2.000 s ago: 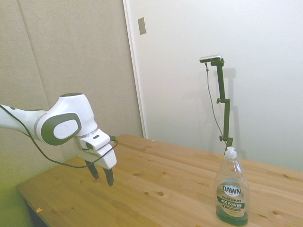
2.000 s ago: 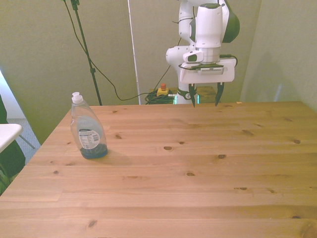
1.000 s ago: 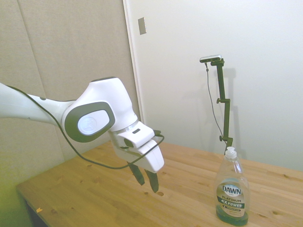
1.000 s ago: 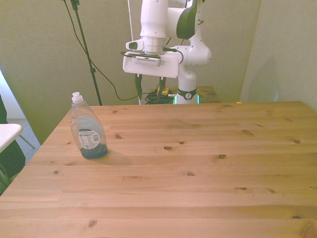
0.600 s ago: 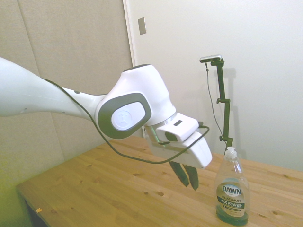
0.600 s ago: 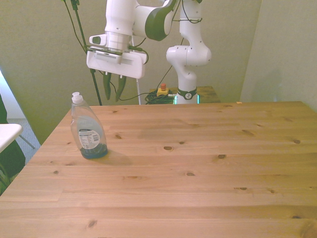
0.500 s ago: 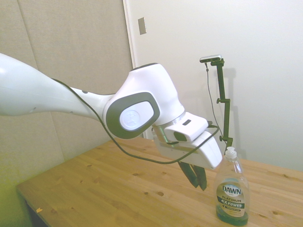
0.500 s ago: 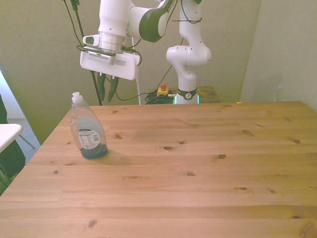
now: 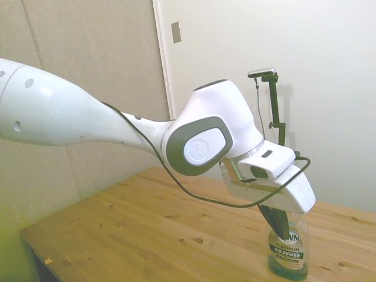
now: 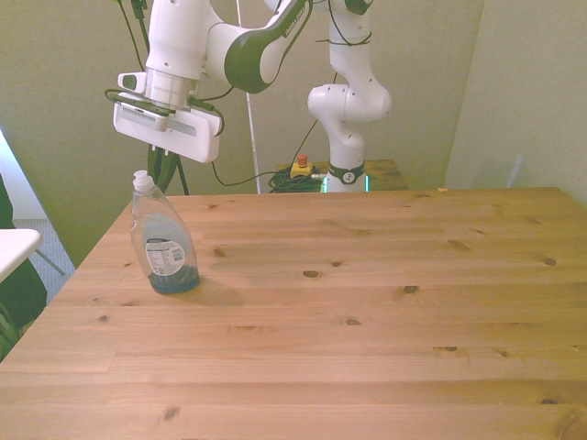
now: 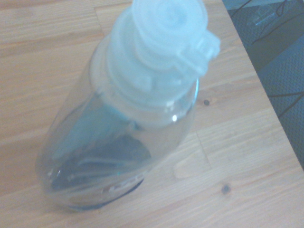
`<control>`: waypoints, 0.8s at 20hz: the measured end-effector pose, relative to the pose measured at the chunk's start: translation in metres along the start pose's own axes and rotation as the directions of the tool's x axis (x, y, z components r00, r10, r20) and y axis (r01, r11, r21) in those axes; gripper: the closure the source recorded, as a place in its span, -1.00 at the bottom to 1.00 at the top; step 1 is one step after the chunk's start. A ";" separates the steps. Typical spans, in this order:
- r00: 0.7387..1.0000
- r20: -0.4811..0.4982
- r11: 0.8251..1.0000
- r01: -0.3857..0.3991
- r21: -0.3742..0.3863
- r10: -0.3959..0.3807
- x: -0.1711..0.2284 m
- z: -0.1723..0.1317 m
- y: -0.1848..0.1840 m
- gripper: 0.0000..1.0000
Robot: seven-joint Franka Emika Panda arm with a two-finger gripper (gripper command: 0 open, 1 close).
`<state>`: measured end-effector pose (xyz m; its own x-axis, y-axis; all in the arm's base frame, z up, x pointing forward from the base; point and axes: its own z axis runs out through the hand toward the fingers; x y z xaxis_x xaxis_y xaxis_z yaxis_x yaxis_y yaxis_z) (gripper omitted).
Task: Knock down the dish soap
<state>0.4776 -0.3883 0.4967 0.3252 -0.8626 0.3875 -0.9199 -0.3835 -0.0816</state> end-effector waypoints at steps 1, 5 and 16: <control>1.000 -0.004 1.000 -0.010 0.006 0.010 0.002 0.000 -0.004 1.00; 0.998 -0.027 0.998 -0.050 0.041 0.051 0.011 -0.003 -0.025 1.00; 0.989 -0.067 0.987 -0.128 0.097 0.134 0.005 0.018 -0.112 1.00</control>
<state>0.5862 -0.3555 0.4917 0.1833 -0.8824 0.4334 -0.9283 -0.3005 -0.2192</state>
